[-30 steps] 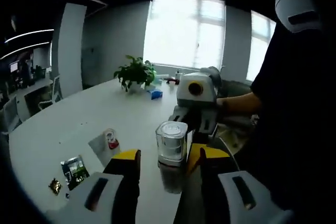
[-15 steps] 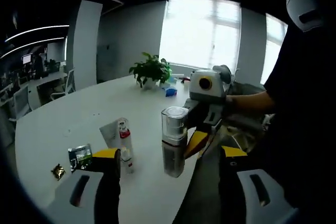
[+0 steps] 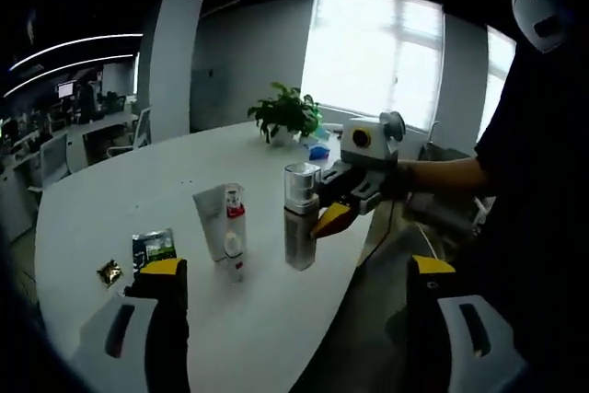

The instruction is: Arrange the skincare products in the storage area until every visible bottle or jar stands upright without overlapping.

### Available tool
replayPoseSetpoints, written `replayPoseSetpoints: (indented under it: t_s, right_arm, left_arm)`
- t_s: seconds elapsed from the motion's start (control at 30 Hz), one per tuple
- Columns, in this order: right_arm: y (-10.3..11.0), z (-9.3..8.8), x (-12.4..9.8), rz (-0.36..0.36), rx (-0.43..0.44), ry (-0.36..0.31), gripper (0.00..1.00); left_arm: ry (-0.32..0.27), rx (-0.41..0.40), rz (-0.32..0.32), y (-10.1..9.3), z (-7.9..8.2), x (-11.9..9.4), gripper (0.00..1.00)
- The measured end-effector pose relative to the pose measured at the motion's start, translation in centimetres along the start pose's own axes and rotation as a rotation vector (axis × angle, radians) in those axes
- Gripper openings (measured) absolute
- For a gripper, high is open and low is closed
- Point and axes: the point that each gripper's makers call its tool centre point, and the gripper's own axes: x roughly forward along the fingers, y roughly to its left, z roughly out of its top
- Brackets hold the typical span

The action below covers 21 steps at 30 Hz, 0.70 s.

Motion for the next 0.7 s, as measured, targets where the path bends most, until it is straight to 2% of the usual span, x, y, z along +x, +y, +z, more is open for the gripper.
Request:
replayPoseSetpoints:
  t_s: [0.17, 0.43, 0.7]
  right_arm:
    - [-1.1, -0.6, -0.2, -0.019, -0.015, 0.006, 0.1]
    - [-2.8, -2.3, -0.4, -0.049, -0.024, 0.023, 0.1]
    - [-5.2, -5.0, -0.8, -0.098, -0.02, 0.032, 0.1]
  left_arm:
    - [0.02, -0.014, 0.022, 0.9, -1.5, -0.4, 0.99]
    - [0.046, -0.022, 0.045, 1.3, -2.5, -0.9, 0.99]
    - [0.061, -0.045, 0.063, 2.1, -4.1, -0.9, 0.99]
